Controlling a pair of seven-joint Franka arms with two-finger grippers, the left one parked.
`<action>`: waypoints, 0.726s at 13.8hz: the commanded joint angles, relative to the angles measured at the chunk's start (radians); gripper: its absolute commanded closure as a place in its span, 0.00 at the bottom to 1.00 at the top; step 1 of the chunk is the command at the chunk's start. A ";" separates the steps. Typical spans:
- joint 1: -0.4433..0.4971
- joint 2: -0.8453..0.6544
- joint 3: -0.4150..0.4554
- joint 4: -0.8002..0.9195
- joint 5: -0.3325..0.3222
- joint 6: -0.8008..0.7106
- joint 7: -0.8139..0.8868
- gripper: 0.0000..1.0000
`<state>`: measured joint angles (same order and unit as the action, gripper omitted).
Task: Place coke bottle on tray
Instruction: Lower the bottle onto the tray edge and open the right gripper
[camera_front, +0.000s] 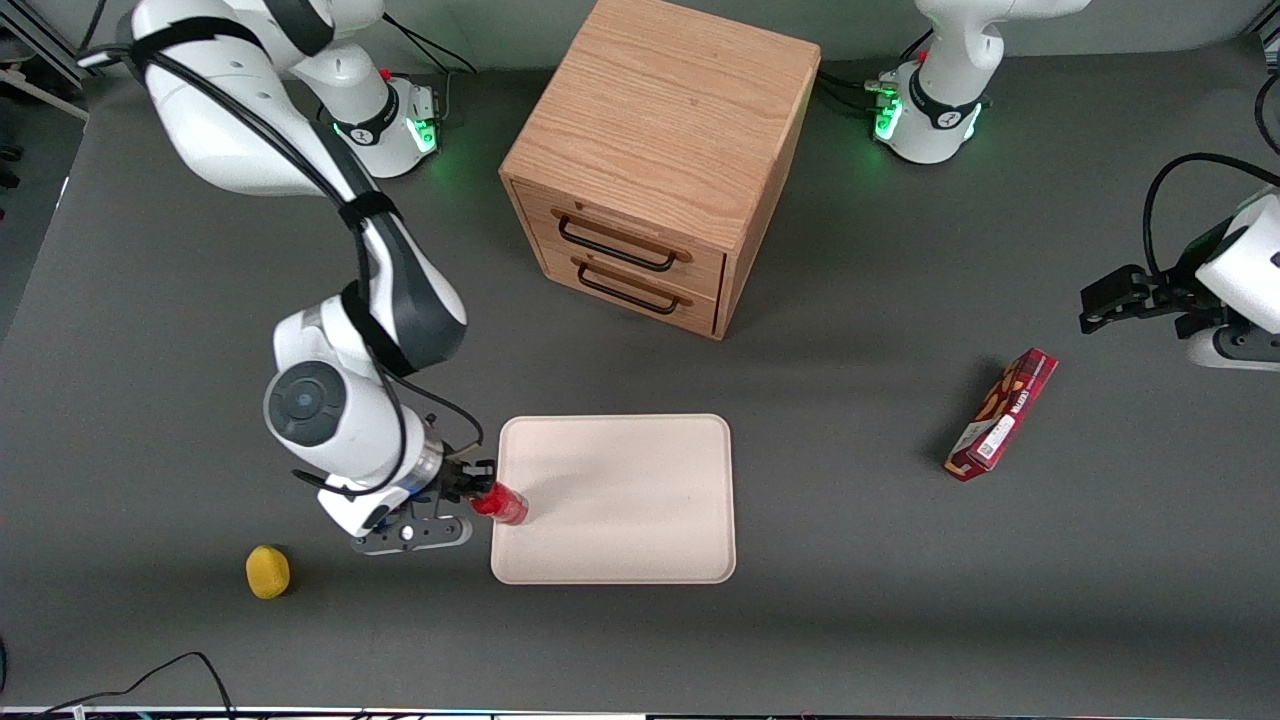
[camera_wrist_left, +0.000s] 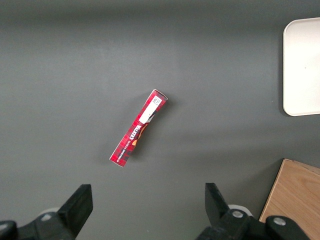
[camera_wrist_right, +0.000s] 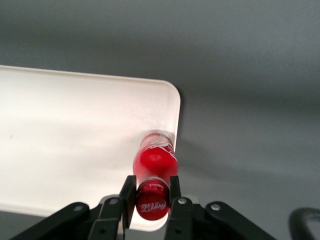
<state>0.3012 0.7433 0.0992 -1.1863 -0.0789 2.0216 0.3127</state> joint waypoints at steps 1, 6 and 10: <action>0.069 0.048 -0.072 0.077 -0.012 0.015 0.049 1.00; 0.075 0.062 -0.070 0.074 -0.012 0.046 0.082 0.35; 0.072 0.038 -0.073 0.077 -0.012 0.036 0.081 0.00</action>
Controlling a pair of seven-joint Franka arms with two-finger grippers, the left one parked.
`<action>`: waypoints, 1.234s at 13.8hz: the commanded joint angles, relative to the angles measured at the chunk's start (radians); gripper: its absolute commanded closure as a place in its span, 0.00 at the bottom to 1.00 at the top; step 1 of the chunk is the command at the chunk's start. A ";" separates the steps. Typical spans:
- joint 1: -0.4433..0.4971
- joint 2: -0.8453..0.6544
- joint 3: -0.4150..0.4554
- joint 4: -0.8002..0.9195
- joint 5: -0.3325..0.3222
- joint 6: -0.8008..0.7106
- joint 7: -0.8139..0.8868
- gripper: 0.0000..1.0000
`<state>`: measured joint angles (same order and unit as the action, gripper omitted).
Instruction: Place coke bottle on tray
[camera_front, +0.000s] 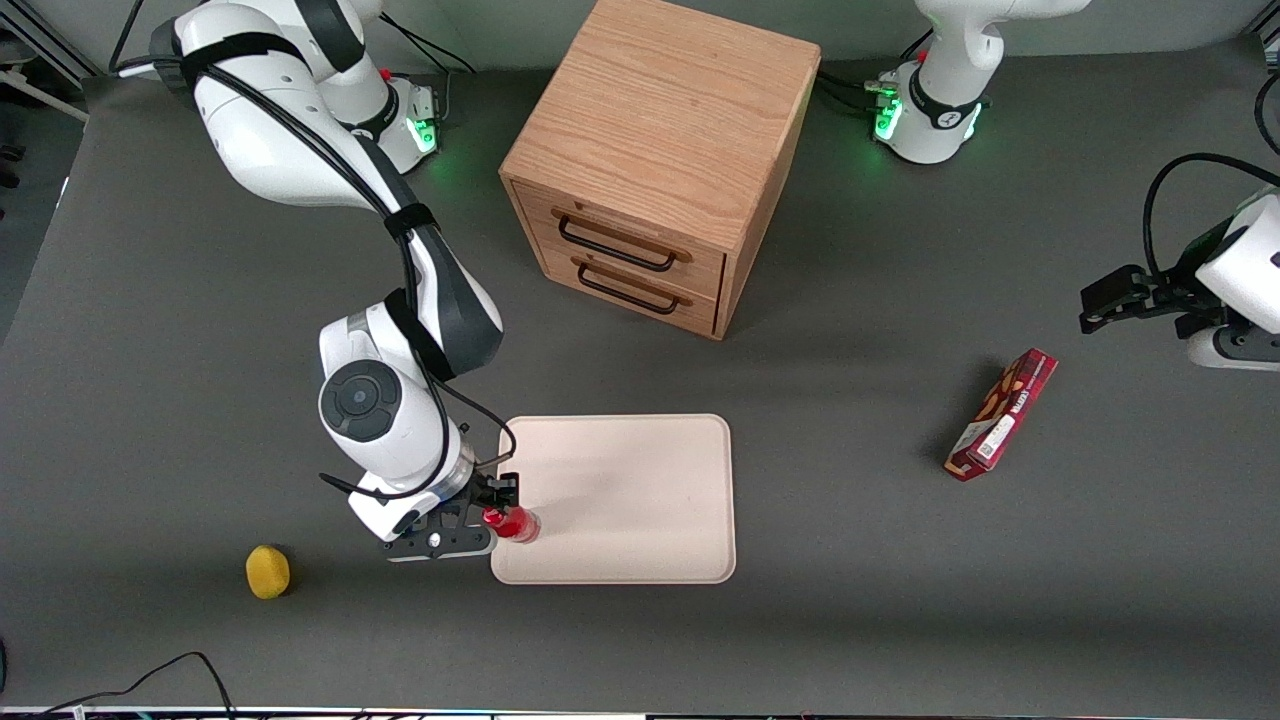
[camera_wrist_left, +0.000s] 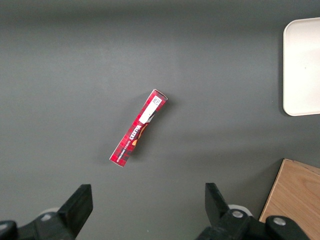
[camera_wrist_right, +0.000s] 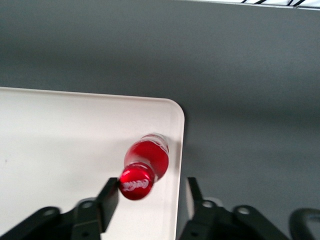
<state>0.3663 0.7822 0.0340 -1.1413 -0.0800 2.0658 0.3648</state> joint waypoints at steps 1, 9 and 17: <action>0.008 -0.021 -0.009 0.032 -0.011 -0.015 0.029 0.00; -0.231 -0.253 0.066 0.003 0.029 -0.275 -0.109 0.00; -0.438 -0.633 0.081 -0.295 0.087 -0.460 -0.263 0.00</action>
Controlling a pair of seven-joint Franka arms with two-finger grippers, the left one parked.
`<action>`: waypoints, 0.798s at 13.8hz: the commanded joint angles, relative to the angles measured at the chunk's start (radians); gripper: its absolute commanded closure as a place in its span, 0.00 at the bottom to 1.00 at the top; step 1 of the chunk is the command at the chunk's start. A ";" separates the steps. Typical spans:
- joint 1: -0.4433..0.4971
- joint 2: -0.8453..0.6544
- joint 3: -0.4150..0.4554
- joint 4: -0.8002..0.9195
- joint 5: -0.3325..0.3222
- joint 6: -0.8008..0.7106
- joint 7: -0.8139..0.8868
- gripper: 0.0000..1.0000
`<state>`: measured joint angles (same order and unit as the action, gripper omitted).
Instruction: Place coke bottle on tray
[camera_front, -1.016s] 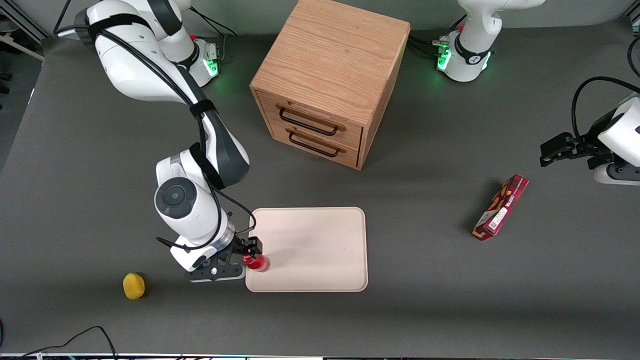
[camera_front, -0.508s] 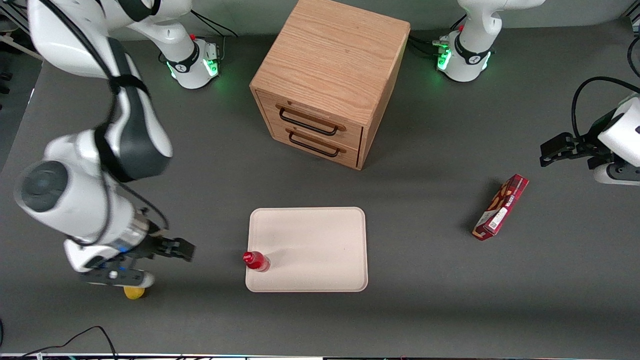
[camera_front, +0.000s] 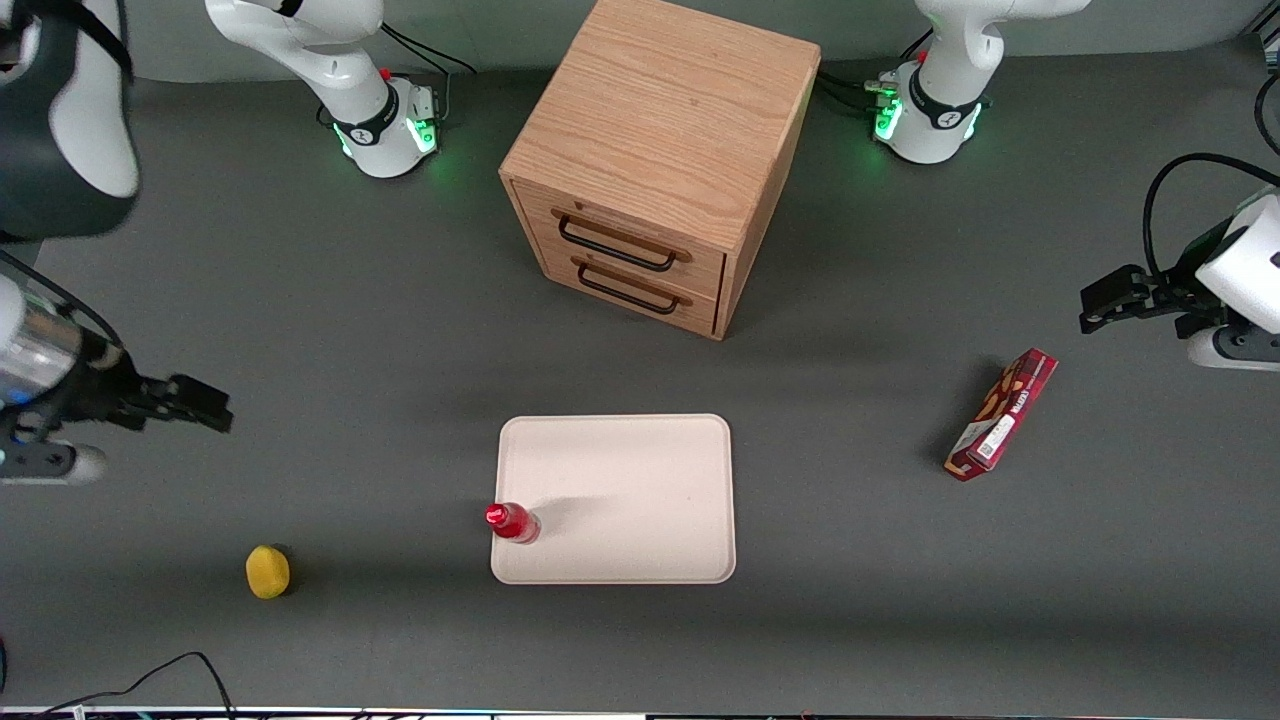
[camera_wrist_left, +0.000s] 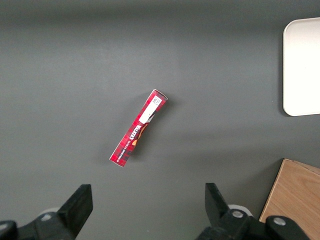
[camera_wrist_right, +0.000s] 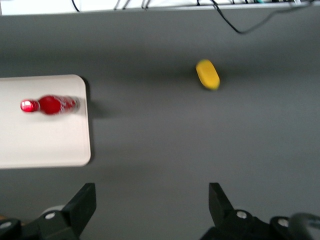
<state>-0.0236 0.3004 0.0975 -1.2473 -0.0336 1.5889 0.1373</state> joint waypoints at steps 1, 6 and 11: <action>-0.056 -0.206 0.018 -0.264 0.046 0.055 -0.057 0.00; -0.085 -0.277 0.016 -0.391 0.052 0.145 -0.071 0.00; -0.088 -0.258 0.019 -0.376 0.041 0.135 -0.096 0.00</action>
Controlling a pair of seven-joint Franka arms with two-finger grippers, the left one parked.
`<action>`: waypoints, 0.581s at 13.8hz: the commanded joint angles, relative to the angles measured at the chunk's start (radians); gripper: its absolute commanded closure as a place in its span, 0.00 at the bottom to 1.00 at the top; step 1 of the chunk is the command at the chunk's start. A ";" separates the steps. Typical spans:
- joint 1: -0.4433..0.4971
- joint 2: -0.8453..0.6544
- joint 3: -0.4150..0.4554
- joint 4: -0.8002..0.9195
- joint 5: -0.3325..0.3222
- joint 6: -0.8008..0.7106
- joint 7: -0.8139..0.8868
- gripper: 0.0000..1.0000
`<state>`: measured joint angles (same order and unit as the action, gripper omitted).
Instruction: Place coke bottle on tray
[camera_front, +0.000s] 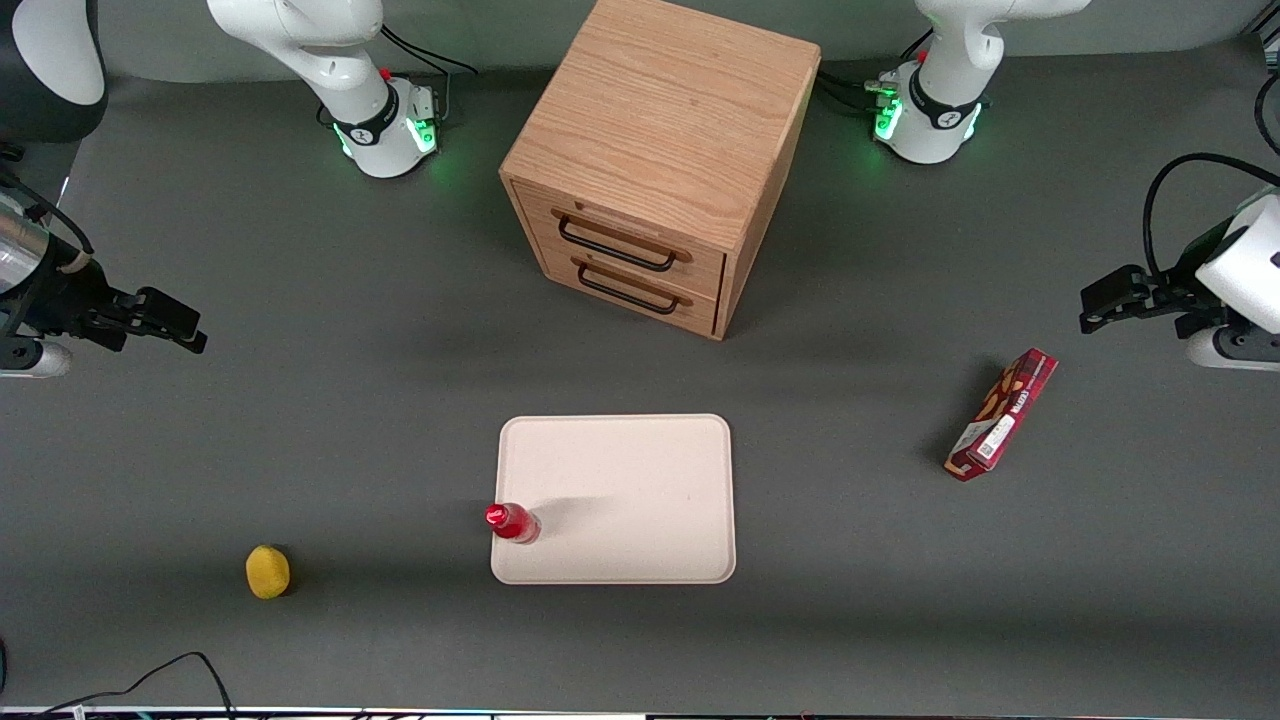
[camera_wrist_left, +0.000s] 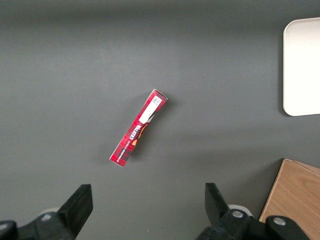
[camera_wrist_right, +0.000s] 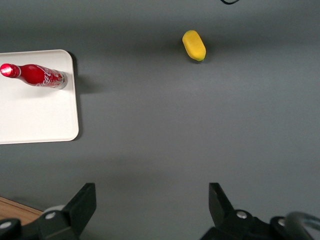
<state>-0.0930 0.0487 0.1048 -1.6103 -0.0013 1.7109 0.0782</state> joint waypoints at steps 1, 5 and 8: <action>-0.021 0.003 0.010 0.001 0.009 0.012 -0.035 0.00; -0.024 0.004 0.000 0.032 0.007 0.006 -0.029 0.00; -0.062 0.003 -0.004 0.101 0.006 -0.065 -0.063 0.00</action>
<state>-0.1198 0.0514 0.0975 -1.5704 -0.0017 1.7004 0.0669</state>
